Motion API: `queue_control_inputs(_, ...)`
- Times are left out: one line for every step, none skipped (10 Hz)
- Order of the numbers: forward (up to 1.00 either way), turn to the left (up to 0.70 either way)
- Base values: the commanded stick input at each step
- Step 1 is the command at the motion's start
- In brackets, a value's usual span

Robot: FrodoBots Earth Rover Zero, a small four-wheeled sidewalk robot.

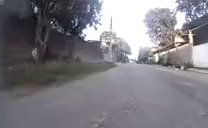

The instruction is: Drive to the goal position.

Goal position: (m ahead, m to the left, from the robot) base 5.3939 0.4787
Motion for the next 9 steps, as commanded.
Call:
queue_control_inputs(1.0, -0.39)
queue_control_inputs(1.0, -0.39)
queue_control_inputs(1.0, -0.14)
queue_control_inputs(1.0, 0.01)
queue_control_inputs(1.0, -0.16)
queue_control_inputs(1.0, -0.39)
queue_control_inputs(1.0, -0.39)
queue_control_inputs(1.0, -0.39)
queue_control_inputs(1.0, -0.24)
